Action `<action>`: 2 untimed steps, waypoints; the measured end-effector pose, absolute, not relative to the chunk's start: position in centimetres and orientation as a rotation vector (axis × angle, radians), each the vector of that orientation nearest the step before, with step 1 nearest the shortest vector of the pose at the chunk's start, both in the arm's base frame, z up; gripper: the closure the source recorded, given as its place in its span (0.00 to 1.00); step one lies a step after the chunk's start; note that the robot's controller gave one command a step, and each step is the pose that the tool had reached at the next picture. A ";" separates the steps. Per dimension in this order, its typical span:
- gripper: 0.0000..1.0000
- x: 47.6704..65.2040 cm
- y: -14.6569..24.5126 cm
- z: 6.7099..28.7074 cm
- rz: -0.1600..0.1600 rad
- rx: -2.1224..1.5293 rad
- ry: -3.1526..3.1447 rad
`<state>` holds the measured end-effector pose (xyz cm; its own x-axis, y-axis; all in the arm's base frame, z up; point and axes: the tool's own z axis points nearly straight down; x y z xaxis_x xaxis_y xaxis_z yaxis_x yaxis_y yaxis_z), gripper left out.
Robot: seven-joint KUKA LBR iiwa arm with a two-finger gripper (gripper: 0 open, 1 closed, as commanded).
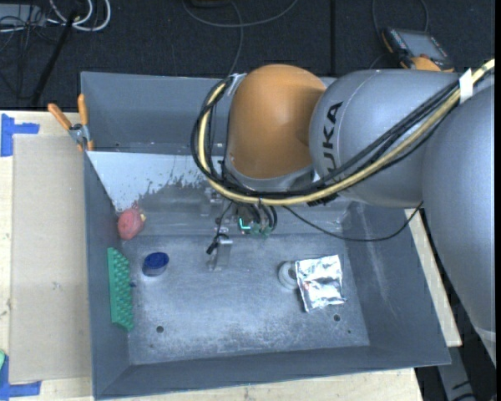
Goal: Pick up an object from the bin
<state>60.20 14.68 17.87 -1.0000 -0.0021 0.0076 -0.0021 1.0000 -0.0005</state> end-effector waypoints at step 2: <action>0.00 58.8 15.2 7.8 0.006 -0.201 -3.134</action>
Offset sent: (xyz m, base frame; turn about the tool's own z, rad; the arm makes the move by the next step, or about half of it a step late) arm -0.0311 0.0696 -0.0925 0.0938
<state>58.84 15.19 7.78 -0.9918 0.1277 0.0007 0.1277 0.9918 -0.0039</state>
